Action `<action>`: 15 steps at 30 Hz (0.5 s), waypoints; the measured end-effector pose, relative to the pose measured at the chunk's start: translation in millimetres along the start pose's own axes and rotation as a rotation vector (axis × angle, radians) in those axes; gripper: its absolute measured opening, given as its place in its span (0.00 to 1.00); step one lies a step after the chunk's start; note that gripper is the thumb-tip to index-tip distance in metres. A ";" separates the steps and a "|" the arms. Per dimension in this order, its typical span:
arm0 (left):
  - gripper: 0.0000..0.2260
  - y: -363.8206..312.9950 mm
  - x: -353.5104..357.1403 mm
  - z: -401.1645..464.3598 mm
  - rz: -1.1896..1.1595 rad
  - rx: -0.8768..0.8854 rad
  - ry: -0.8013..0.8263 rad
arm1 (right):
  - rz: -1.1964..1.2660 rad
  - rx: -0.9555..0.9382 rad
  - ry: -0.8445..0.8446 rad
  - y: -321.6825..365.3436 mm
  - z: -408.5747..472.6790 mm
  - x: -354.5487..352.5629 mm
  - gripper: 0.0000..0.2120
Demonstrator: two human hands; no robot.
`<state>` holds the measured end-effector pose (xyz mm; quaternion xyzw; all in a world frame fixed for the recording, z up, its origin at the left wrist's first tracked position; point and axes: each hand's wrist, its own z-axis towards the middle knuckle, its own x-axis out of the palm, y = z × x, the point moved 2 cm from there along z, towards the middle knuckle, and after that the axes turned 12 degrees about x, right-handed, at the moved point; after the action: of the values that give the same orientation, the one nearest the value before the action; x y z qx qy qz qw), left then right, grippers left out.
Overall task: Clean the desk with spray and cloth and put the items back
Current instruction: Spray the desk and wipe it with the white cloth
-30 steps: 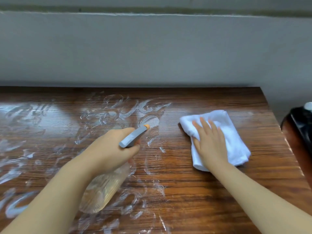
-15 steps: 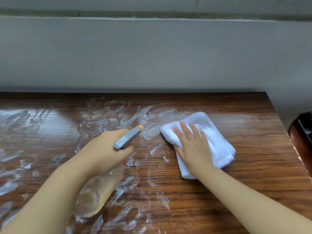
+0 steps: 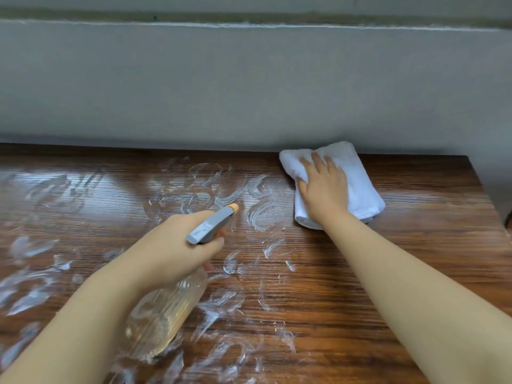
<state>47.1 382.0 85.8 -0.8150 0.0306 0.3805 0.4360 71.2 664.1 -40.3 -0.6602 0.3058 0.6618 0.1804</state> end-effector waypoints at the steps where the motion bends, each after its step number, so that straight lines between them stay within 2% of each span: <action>1: 0.08 0.2 -1.0 -1.2 -0.008 0.005 -0.002 | 0.000 0.004 0.002 -7.9 -9.1 -1.6 0.23; 5: 0.02 3.4 -1.5 -2.8 -0.025 0.022 -0.016 | -0.016 -0.030 0.029 -38.6 -62.3 -4.3 0.28; 8: 0.02 6.8 -3.5 -4.2 -0.042 0.021 -0.029 | -0.032 -0.078 0.036 -49.1 -103.6 1.1 0.25; 12: 0.02 11.7 -6.2 -5.3 -0.064 0.006 -0.029 | -0.072 -0.191 0.054 -25.5 -133.8 11.9 0.24; 15: 0.02 13.6 -9.3 -4.4 -0.072 0.000 -0.034 | -0.071 -0.235 0.090 7.6 -114.1 15.6 0.24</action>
<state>38.0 367.7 83.9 -0.8089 -0.0060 0.3783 0.4501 152.5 582.4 -47.7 -0.7161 0.2104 0.6562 0.1111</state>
